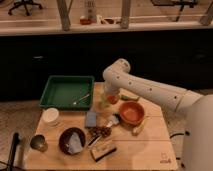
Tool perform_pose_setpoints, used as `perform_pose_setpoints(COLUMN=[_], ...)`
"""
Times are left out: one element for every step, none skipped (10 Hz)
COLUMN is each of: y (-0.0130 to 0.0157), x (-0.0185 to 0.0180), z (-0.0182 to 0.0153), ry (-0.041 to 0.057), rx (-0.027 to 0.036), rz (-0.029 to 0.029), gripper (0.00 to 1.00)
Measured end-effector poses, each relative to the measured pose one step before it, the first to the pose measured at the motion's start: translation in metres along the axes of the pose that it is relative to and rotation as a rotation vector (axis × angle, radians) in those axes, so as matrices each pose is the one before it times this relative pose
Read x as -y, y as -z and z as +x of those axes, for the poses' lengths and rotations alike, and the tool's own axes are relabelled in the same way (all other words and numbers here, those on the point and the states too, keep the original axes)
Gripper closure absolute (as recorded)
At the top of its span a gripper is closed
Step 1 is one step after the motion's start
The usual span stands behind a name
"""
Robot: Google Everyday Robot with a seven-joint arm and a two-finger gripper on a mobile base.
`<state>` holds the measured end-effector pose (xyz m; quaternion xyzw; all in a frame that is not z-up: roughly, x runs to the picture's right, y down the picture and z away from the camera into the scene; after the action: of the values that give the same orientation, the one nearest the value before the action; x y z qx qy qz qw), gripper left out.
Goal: Place apple in plastic cup
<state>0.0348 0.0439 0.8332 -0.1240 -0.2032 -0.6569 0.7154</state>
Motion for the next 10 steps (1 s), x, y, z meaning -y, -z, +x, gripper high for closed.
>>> perform_pose_setpoints(y=[0.01128, 0.00832, 0.01132, 0.00434, 0.00168, 0.00186, 0.00014, -0.00021, -0.00076, -0.00081], x=[0.00300, 0.00379, 0.00472, 0.00140, 0.00072, 0.00068, 0.00192, 0.00365, 0.00454, 0.00266], z=[0.00554, 0.00403, 0.00639, 0.00422, 0.00319, 0.00543, 0.00325, 0.00337, 0.00447, 0.00280], ry=[0.00579, 0.00426, 0.00867, 0.00651, 0.00618, 0.01171, 0.00858, 0.01107, 0.01598, 0.00999], rx=[-0.01511, -0.00611, -0.00864, -0.00437, -0.00185, -0.00099, 0.00239, 0.00546, 0.00604, 0.00512], rz=[0.00716, 0.00674, 0.00531, 0.00241, 0.00276, 0.00155, 0.00216, 0.00345, 0.00089, -0.00029], gripper=[1.00, 1.00, 1.00, 1.00, 1.00, 1.00, 1.00, 1.00, 1.00, 1.00])
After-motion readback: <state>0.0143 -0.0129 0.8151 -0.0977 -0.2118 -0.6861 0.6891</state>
